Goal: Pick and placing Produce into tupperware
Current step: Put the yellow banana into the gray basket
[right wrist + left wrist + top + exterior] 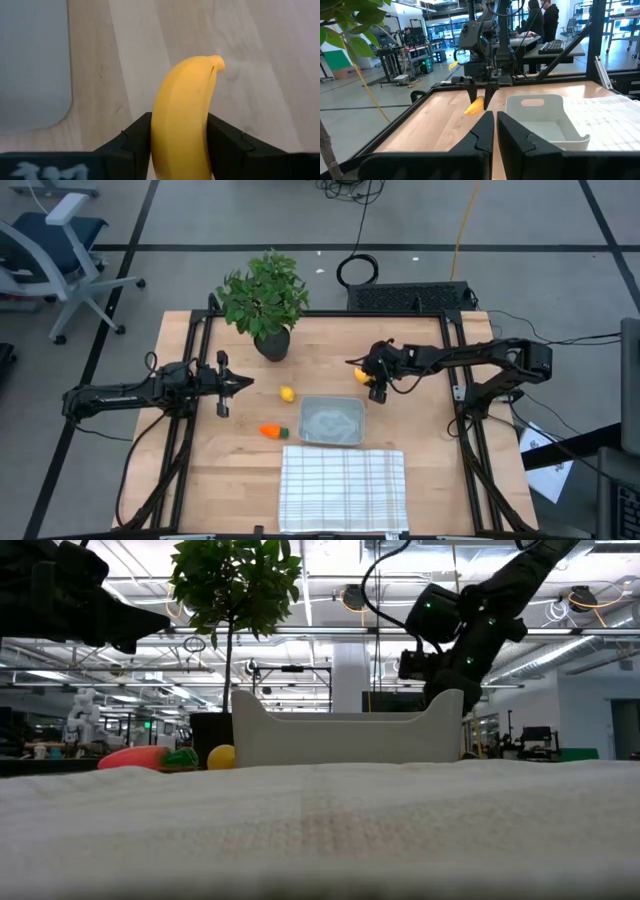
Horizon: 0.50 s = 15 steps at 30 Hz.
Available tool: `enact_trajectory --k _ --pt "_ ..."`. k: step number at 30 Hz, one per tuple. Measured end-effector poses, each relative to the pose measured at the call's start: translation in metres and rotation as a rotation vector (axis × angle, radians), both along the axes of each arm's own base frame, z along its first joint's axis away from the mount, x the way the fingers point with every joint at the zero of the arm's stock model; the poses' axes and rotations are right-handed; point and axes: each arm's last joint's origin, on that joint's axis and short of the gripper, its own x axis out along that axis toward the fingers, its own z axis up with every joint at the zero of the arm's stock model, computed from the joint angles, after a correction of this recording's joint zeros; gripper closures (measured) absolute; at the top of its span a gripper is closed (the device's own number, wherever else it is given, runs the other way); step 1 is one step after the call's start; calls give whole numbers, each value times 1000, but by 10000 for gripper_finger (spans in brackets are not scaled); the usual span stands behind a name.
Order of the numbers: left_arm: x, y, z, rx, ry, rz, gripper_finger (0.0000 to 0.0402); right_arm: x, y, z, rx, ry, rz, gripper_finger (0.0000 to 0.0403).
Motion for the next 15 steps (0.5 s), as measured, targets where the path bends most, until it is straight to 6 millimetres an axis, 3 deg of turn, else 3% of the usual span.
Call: enact_trajectory --k 15 --pt "0 0 0 -2 0 0 376 14 -3 28 -29 -9 37 255"
